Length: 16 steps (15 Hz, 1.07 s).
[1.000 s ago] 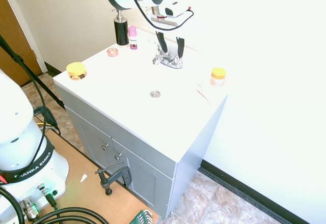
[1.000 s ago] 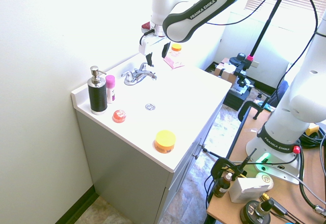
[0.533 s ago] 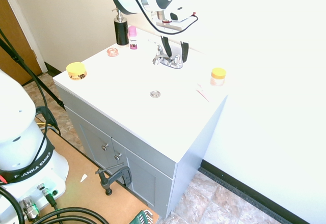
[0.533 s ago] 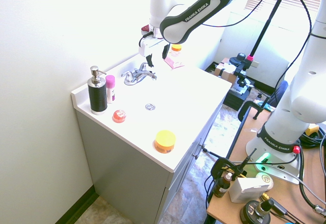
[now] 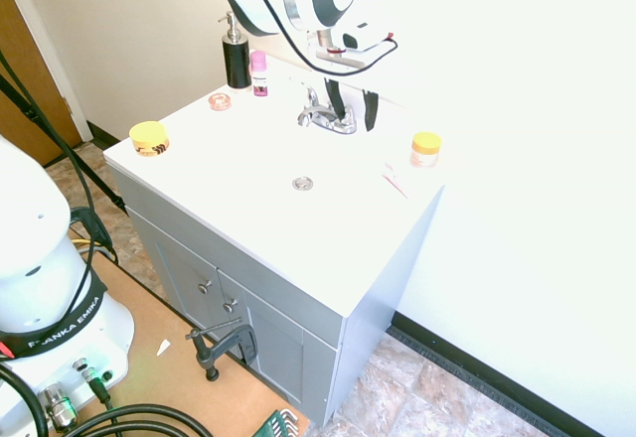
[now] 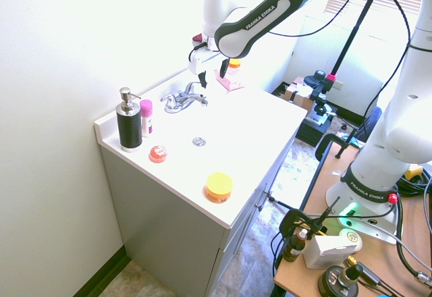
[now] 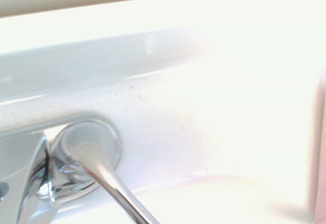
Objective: Turn off the cold water
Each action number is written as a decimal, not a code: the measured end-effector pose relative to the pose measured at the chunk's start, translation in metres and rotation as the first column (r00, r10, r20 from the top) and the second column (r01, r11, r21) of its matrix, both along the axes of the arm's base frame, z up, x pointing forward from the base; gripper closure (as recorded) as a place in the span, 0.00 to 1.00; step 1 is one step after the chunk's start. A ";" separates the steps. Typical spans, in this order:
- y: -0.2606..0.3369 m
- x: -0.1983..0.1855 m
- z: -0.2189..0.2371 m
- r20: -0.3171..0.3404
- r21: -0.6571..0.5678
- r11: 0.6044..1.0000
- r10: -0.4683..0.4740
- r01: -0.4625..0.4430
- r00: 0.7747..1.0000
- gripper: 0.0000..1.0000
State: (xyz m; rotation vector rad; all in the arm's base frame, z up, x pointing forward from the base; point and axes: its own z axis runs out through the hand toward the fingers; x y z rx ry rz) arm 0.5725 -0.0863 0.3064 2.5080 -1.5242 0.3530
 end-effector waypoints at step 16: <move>-0.006 0.008 0.026 0.024 0.069 0.997 0.024 -0.025 0.999 0.00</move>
